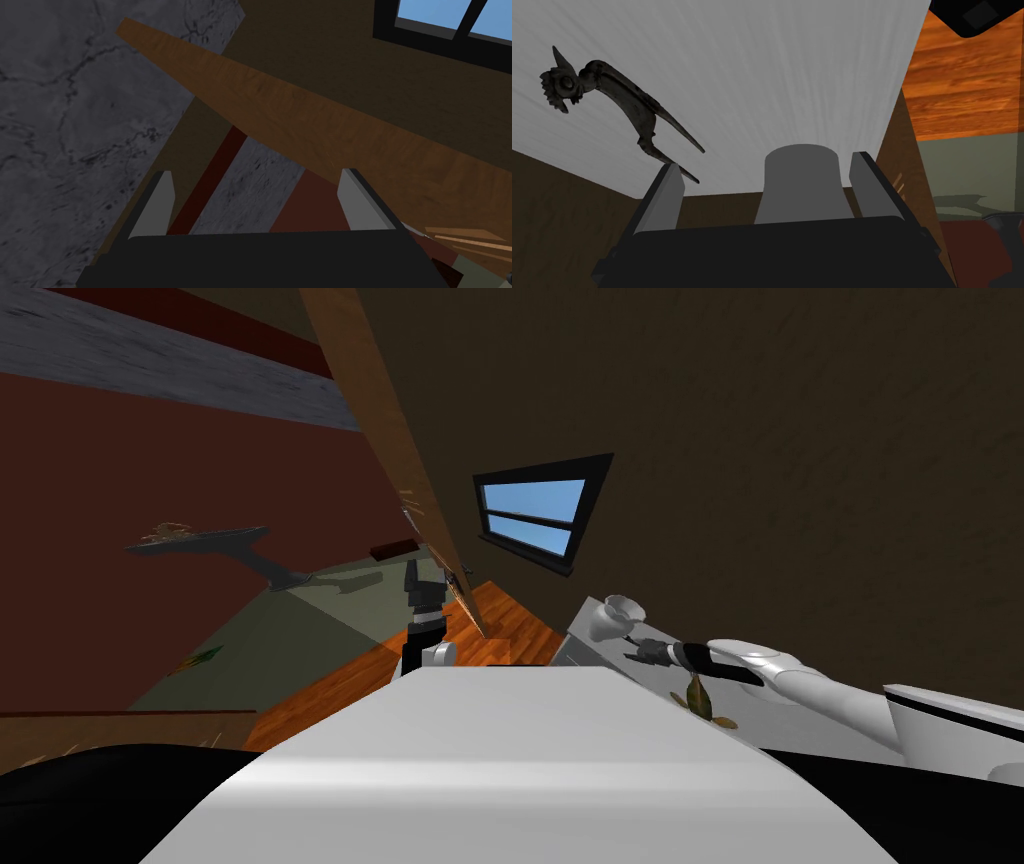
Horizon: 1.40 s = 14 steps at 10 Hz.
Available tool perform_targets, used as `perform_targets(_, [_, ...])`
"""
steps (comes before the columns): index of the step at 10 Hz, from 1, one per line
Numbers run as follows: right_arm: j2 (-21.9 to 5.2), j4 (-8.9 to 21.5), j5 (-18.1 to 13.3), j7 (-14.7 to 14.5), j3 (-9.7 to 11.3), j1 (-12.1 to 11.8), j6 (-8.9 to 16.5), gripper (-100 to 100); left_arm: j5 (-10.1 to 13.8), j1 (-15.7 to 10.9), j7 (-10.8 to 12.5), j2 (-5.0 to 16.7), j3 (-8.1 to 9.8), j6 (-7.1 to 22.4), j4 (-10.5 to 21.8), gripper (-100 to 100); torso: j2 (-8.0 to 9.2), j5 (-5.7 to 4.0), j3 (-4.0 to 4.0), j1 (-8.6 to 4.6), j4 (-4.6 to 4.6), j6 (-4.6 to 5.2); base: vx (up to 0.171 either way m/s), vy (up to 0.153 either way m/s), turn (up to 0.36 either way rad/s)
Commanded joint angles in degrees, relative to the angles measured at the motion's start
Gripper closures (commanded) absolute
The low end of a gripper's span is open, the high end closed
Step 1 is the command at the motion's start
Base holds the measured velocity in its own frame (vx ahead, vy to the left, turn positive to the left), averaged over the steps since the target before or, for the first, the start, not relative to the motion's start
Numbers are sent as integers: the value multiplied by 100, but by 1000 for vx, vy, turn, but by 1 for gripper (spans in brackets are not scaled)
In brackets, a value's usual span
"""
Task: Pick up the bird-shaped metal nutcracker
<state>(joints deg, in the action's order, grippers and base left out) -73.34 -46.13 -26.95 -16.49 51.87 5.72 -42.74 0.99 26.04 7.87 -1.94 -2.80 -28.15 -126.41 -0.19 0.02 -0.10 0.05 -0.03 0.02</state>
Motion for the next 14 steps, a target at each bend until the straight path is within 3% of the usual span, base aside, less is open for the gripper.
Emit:
perform_targets(1, [-129,262,-160,-41,175,45,-145,-100,0,0,0,0,0,0,0,0,0,0,0,0,0,0,117,4,161])
perform_targets(5, [-168,454,-262,-76,285,67,-259,-100,0,1,0,0,0,0,0,0,-7,-3,-5,-3,-3,2,75,-6,39])
perform_targets(8, [-111,993,-593,-179,668,47,-650,-100,0,1,0,0,0,0,0,0,-12,-3,-7,-7,-3,0,123,-12,128])
perform_targets(10, [-71,1079,-653,-194,740,28,-722,-100,0,2,0,1,1,0,-1,0,-50,-6,-30,-20,-12,0,158,-54,61])
perform_targets(11, [48,1240,-773,-222,892,-33,-871,-100,0,1,0,1,1,0,-1,0,-29,-7,-19,-20,-9,2,106,-59,94])
perform_targets(12, [46,1240,-698,-256,800,-22,-810,-100,0,1,0,1,1,0,0,0,-20,-8,-13,-23,-6,2,53,-33,28])
perform_targets(13, [57,1250,-704,-273,810,-33,-825,0,0,1,0,0,1,0,0,0,-3,-6,-4,-14,-3,3,10,-6,-1])
perform_targets(14, [188,1181,-987,-92,522,-317,-804,-100,0,0,0,0,1,0,0,0,14,-3,6,-4,1,4,-52,-19,312])
